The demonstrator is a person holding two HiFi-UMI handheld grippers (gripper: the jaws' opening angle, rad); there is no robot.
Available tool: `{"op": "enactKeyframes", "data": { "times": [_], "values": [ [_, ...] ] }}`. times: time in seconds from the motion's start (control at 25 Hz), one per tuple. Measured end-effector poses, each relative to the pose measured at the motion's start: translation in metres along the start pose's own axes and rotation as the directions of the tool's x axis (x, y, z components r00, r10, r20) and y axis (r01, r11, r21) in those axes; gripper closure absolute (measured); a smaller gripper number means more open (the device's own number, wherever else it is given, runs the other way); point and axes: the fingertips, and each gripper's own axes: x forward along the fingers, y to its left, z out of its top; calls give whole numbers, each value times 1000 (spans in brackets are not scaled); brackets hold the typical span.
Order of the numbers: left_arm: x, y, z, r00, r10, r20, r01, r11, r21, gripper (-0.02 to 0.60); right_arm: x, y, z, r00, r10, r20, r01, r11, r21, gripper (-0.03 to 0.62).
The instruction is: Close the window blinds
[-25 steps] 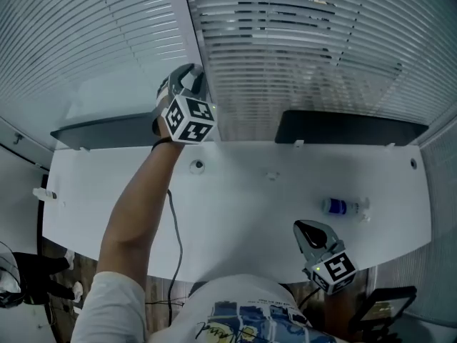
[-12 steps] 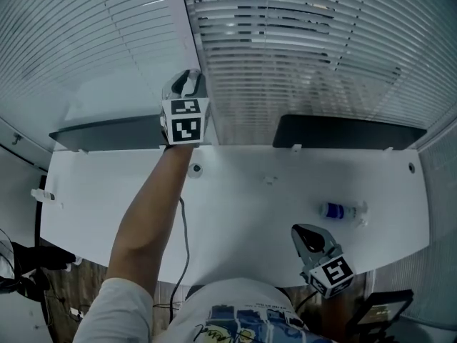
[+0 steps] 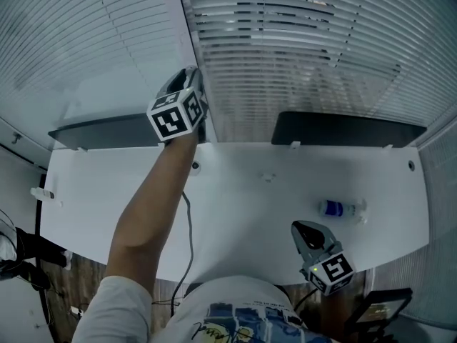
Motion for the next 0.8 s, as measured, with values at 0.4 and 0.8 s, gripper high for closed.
{"op": "enactKeyframes", "data": {
  "times": [0.4, 0.8],
  "values": [
    [-3, 0, -4, 999, 17, -45, -10, 988, 152, 448, -3, -1, 6, 1000, -7, 13, 7, 1000, -1, 592],
    [-14, -17, 2, 997, 19, -79, 45, 673, 738, 427, -3, 2, 5, 1000, 7, 27, -6, 1000, -6, 592]
  ]
}}
